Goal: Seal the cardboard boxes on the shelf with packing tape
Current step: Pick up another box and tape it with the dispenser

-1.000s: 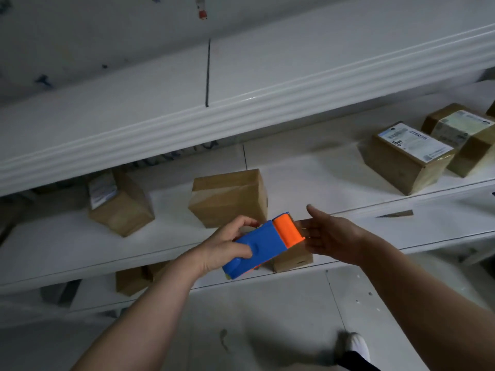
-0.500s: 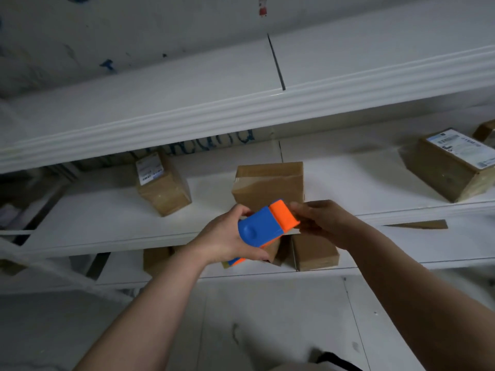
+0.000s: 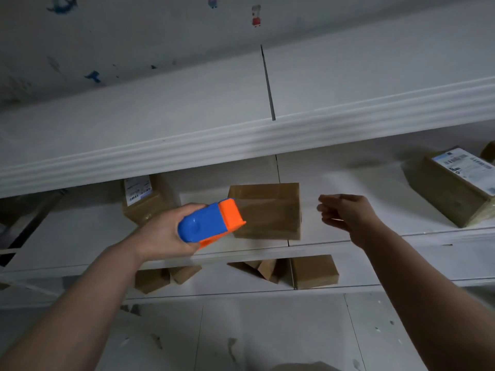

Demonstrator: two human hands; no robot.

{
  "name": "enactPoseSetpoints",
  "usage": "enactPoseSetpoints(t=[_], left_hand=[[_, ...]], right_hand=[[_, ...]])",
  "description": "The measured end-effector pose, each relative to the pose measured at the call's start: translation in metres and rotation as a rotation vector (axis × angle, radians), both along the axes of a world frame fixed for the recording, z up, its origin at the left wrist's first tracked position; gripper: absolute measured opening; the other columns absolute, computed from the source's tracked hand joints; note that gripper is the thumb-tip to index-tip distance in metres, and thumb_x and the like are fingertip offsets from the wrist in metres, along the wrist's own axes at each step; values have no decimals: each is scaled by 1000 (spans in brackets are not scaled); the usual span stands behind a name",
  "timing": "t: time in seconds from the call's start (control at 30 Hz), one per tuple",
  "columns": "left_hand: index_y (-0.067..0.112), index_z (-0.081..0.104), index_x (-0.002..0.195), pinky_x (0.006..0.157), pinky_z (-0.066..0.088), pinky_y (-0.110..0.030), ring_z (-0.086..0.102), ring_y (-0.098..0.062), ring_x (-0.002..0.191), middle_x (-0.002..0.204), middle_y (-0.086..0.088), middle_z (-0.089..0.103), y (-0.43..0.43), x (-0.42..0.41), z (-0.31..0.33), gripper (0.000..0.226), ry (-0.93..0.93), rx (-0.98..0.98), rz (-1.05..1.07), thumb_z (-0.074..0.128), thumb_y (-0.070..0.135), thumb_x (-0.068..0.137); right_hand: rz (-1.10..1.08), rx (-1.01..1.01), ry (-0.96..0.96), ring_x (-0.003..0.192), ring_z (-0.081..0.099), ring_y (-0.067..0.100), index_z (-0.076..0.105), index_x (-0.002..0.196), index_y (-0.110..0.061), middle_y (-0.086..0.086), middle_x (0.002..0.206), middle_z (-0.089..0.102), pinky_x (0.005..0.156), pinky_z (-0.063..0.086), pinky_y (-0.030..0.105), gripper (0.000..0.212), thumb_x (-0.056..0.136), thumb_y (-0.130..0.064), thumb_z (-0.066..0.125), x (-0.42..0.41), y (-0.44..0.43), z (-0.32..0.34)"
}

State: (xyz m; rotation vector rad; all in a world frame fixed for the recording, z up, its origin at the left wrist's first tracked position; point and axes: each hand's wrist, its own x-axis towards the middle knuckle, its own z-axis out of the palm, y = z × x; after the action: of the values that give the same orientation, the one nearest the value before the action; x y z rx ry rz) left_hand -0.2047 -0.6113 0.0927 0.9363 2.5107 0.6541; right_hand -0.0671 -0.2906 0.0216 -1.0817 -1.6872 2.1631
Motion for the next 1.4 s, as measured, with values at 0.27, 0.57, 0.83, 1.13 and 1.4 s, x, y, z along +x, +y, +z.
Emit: enactPoseSetpoints(t=[0.27, 0.57, 0.83, 1.13, 1.4], left_hand=[[50, 52, 113, 78, 48, -12, 63, 4, 98, 109, 24, 65, -8, -43, -12, 70, -115, 87, 47, 78, 37, 49], [44, 25, 144, 92, 54, -31, 61, -14, 111, 129, 5, 52, -4, -61, -29, 99, -464, -57, -28, 76, 10, 66], [53, 27, 139, 102, 48, -34, 56, -11, 120, 140, 8, 46, 19, -53, -47, 92, -554, -188, -147, 78, 15, 72], [57, 33, 132, 102, 49, -39, 56, -13, 119, 135, 6, 50, 32, -16, -54, 85, -662, -139, -184, 75, 5, 78], [41, 29, 144, 92, 54, -34, 59, -15, 114, 135, 2, 49, 22, -2, -39, 93, -609, -106, -82, 81, 19, 70]], right_hand=[[-4, 28, 71, 88, 65, 22, 69, 98, -6, 9, 89, 72, 84, 56, 37, 18, 89, -20, 67, -24, -11, -6], [-8, -140, 2, 105, 64, 18, 66, 103, -15, 3, 102, 70, 106, 37, 49, 15, 95, -22, 56, -13, -11, -19], [11, -449, 150, 109, 65, 31, 57, 89, -14, -1, 64, 59, 105, 31, 65, 16, 100, -15, 45, -4, -5, -28], [67, -355, 95, 109, 64, 29, 59, 90, -14, 1, 70, 61, 101, 35, 66, 16, 99, -16, 46, 10, 16, -23], [124, -39, 18, 105, 66, 22, 60, 95, -14, 4, 91, 66, 101, 38, 56, 10, 97, -17, 51, 23, 28, -14]])
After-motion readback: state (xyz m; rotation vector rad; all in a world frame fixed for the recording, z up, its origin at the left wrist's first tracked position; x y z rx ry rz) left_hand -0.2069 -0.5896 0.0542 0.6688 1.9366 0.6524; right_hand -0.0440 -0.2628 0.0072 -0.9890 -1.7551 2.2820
